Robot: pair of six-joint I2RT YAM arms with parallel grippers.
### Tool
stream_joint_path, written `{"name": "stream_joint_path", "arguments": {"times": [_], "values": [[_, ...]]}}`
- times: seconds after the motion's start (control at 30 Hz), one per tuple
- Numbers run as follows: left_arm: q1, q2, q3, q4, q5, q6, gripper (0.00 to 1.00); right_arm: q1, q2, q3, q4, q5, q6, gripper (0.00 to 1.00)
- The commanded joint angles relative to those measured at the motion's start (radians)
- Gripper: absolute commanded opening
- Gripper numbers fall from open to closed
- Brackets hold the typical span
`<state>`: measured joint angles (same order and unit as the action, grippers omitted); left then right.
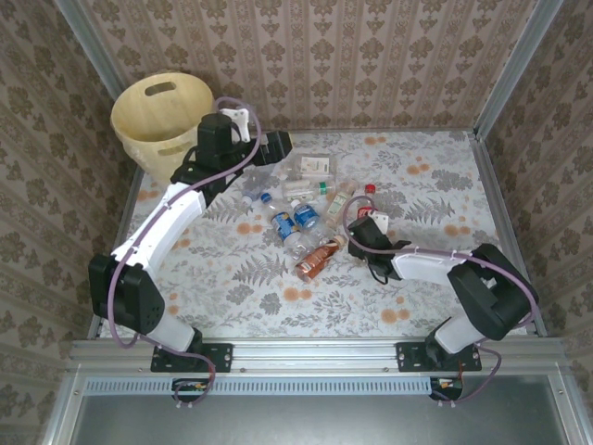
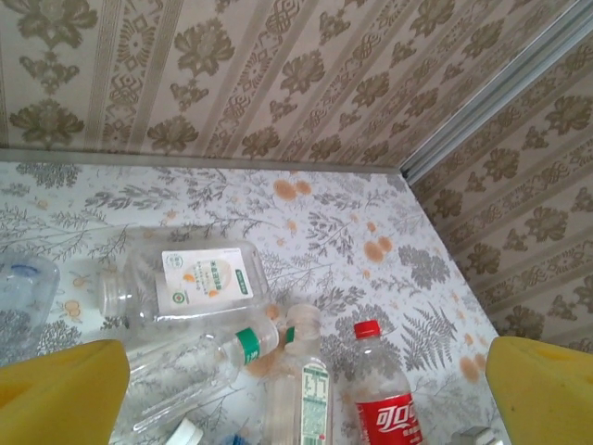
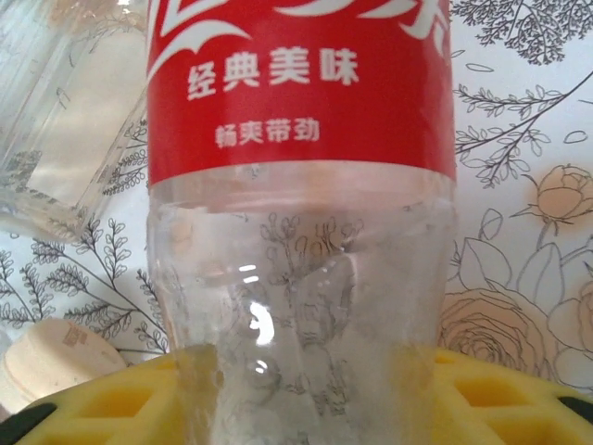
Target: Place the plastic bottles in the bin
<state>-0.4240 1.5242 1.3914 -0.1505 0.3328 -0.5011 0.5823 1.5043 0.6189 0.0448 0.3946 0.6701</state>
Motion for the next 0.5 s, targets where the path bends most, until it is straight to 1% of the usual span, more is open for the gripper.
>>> {"name": "stream_joint_path", "arguments": {"times": [0.0, 0.07, 0.2, 0.27, 0.37, 0.43, 0.47], "values": [[-0.001, -0.005, -0.023, -0.031, 0.047, 0.013, 1.0, -0.006, -0.072, -0.029, 0.035, -0.003, -0.151, 0.47], [-0.001, -0.004, -0.075, 0.047, 0.112, -0.005, 1.0, -0.005, -0.106, -0.039, 0.078, -0.045, -0.199, 0.45], [-0.008, 0.021, -0.166, 0.222, 0.236, -0.094, 1.0, -0.005, -0.202, -0.061, 0.214, -0.175, -0.256, 0.44], [-0.016, 0.038, -0.183, 0.259, 0.268, -0.112, 1.0, -0.003, -0.227, -0.061, 0.264, -0.214, -0.266, 0.43], [-0.025, 0.047, -0.19, 0.244, 0.259, -0.09, 1.0, 0.001, -0.242, -0.062, 0.339, -0.269, -0.278, 0.42], [-0.06, 0.055, -0.204, 0.292, 0.302, -0.099, 1.0, 0.002, -0.242, -0.056, 0.372, -0.318, -0.283, 0.42], [-0.069, 0.066, -0.211, 0.334, 0.367, -0.112, 1.0, 0.003, -0.242, -0.053, 0.392, -0.341, -0.285, 0.42]]}}
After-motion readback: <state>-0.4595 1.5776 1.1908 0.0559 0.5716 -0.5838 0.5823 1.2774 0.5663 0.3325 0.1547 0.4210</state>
